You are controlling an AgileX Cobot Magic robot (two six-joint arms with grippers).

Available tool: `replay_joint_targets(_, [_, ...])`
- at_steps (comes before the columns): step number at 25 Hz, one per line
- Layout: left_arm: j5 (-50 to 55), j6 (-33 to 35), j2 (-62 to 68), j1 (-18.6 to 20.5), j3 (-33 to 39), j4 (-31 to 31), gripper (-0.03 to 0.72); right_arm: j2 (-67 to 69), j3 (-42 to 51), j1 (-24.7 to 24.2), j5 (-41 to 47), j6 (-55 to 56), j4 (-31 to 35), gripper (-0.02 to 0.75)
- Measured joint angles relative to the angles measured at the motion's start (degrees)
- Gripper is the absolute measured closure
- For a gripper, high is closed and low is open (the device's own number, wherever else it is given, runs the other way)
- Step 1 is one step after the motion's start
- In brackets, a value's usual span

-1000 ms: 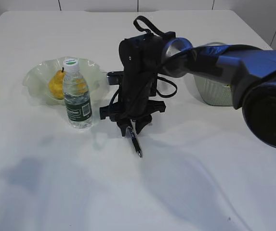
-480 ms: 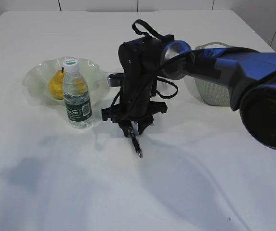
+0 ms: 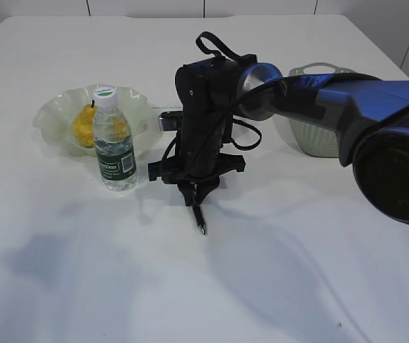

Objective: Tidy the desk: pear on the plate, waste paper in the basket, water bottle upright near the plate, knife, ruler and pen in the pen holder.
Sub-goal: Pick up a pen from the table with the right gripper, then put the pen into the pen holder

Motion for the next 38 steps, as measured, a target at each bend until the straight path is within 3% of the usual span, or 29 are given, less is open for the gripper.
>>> replay_joint_targets(8, [0.0,0.0,0.0,0.0,0.0,0.0,0.34,0.02,0.01,0.0,0.75,-0.59,1.28,0.654])
replay_joint_targets(22, [0.0,0.0,0.0,0.0,0.0,-0.24,0.34,-4.23,-0.05,-0.68,4.45,-5.91,1.2,0.666])
replay_joint_targets(30, [0.0,0.0,0.0,0.0,0.0,-0.5,0.34,-12.55,1.29,-5.47,4.71,-6.97,2.35,0.666])
replay_joint_targets(38, [0.55,0.0,0.0,0.0,0.0,-0.59,0.34,-24.01,12.98,-9.64,4.83,-9.25,4.46,0.666])
